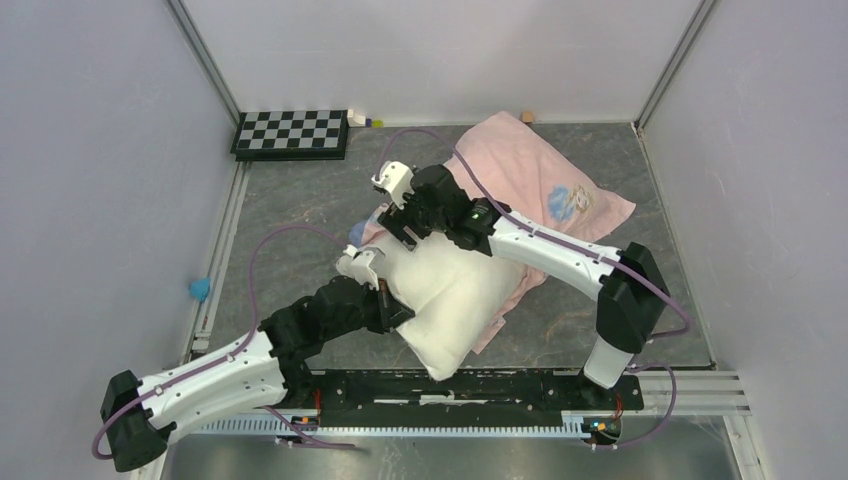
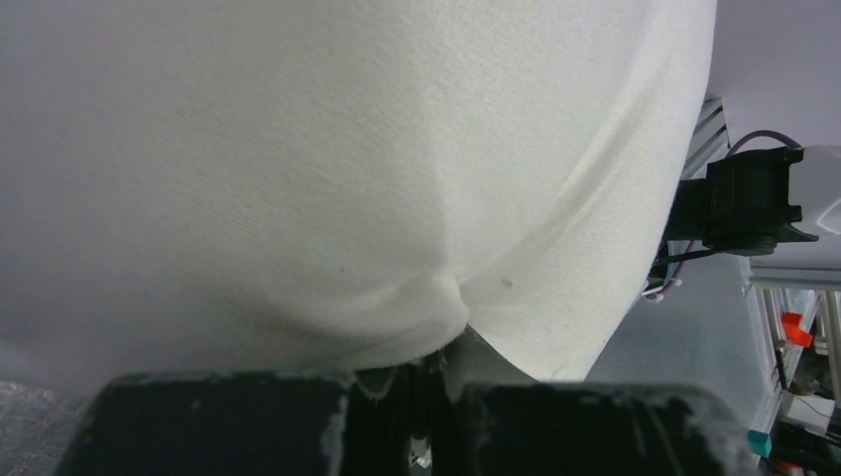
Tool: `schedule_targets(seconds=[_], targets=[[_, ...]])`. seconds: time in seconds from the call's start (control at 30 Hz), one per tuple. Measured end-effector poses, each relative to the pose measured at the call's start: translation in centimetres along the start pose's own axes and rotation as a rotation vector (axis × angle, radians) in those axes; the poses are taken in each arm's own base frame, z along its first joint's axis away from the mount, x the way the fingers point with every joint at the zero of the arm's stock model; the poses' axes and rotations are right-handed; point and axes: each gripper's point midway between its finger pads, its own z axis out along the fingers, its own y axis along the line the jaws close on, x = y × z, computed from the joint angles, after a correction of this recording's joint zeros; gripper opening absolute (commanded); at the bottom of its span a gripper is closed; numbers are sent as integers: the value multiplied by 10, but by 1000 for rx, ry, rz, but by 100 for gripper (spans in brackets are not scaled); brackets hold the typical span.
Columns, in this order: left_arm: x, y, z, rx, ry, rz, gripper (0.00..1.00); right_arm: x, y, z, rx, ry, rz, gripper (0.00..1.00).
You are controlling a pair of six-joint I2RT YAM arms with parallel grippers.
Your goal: Remove the pillowcase from the pillow
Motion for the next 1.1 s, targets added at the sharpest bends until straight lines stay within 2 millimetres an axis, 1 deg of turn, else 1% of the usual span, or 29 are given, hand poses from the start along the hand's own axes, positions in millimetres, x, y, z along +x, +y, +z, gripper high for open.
schedule_targets(seconds=[0.13,0.23,0.3,0.37,0.43,0.5,0.63,0.7,0.73,0.8,0.97,1.1], targets=[[-1,1,0,-6,-8,2,2,14,-19,8,120,51,15,63],[-2,1,0,-9,-13,2,2,19,-37,8,211,66,39,58],[-2,1,-1,-8,-15,3,2,21,-53,7,265,68,69,54],[-4,1,-1,-7,-21,4,2,24,-74,6,318,63,105,50],[-6,2,-1,-14,-32,9,2,32,-100,5,381,69,141,50],[-8,3,-1,-22,-40,13,2,45,-124,6,437,88,177,49],[-13,4,-2,-34,-63,23,2,80,-176,4,553,135,259,52],[-16,3,-3,-33,-73,23,2,94,-200,-4,622,156,286,53],[-17,3,-3,-35,-78,22,2,102,-214,-10,672,169,297,54],[-19,4,-4,-40,-83,22,2,115,-236,-22,748,194,315,54],[-22,4,-4,-46,-97,21,2,148,-279,-49,870,241,389,57],[-27,5,-5,-59,-117,20,2,175,-303,-69,931,244,492,58]])
